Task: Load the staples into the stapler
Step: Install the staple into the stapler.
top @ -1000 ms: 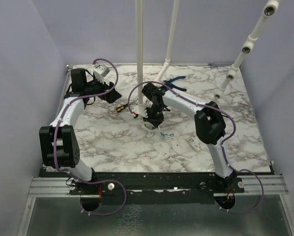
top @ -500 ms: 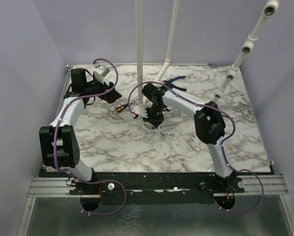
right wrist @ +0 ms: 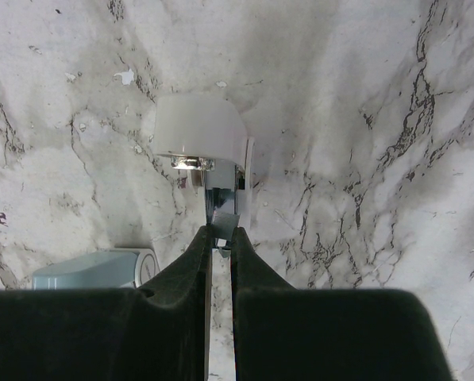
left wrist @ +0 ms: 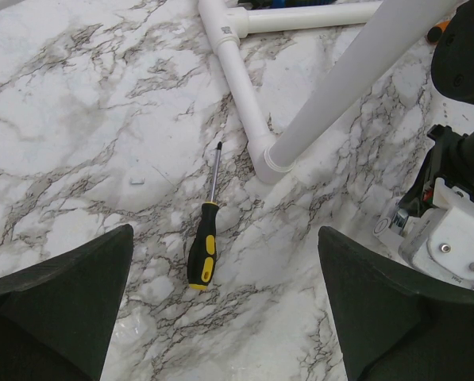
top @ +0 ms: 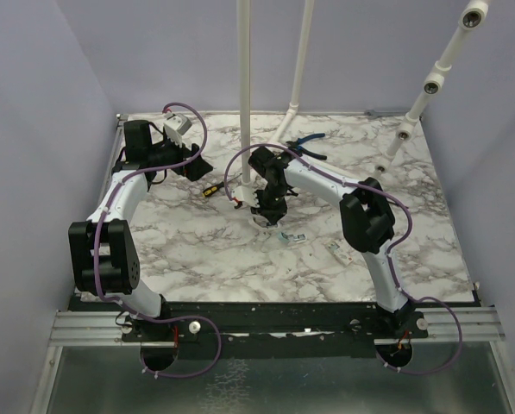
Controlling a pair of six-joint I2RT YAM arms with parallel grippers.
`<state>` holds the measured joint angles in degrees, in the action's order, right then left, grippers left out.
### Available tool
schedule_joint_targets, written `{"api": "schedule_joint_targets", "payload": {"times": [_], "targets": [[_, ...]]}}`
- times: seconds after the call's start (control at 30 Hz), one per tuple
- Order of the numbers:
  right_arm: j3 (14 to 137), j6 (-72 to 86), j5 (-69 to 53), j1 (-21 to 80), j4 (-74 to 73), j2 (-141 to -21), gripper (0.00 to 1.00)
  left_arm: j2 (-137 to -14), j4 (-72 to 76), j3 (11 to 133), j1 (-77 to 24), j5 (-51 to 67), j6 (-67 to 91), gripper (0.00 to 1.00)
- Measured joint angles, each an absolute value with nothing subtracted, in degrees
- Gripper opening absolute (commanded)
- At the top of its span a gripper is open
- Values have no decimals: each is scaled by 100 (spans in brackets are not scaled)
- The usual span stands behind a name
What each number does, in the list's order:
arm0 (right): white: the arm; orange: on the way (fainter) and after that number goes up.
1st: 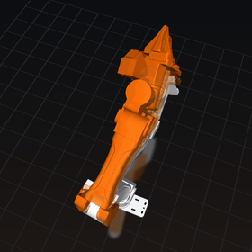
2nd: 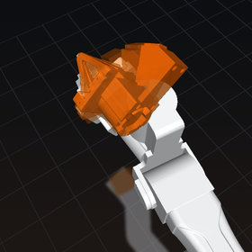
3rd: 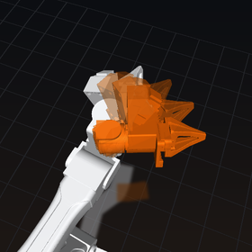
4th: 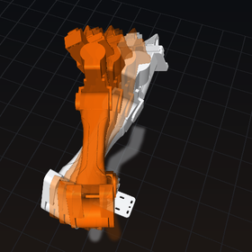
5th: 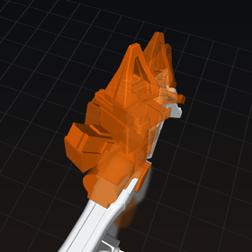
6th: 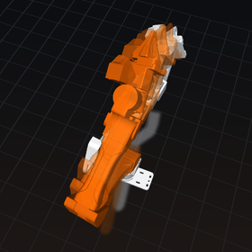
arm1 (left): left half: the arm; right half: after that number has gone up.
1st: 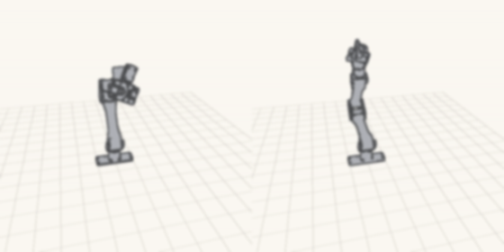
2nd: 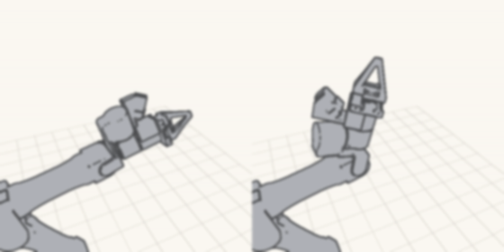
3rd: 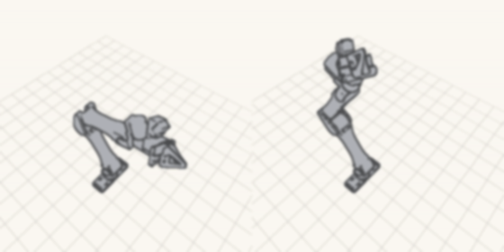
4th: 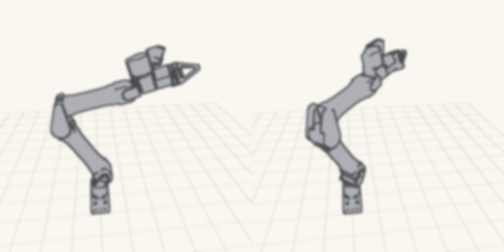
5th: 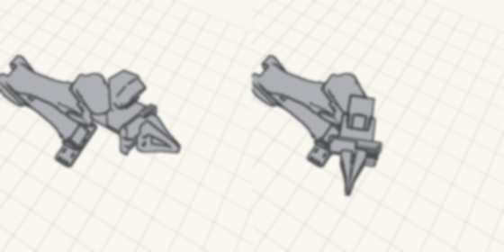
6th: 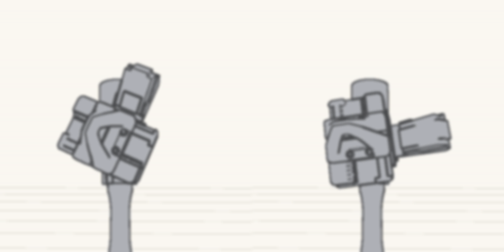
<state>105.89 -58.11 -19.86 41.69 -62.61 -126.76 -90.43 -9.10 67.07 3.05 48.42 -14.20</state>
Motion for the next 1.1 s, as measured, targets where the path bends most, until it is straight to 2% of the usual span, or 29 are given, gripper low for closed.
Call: {"api": "schedule_joint_targets", "payload": {"times": [1.1], "targets": [[10547,-5795,-1984,4195,-6178,-12698,8,-9043,-910,6707,340,4845,-1422,99]]}}
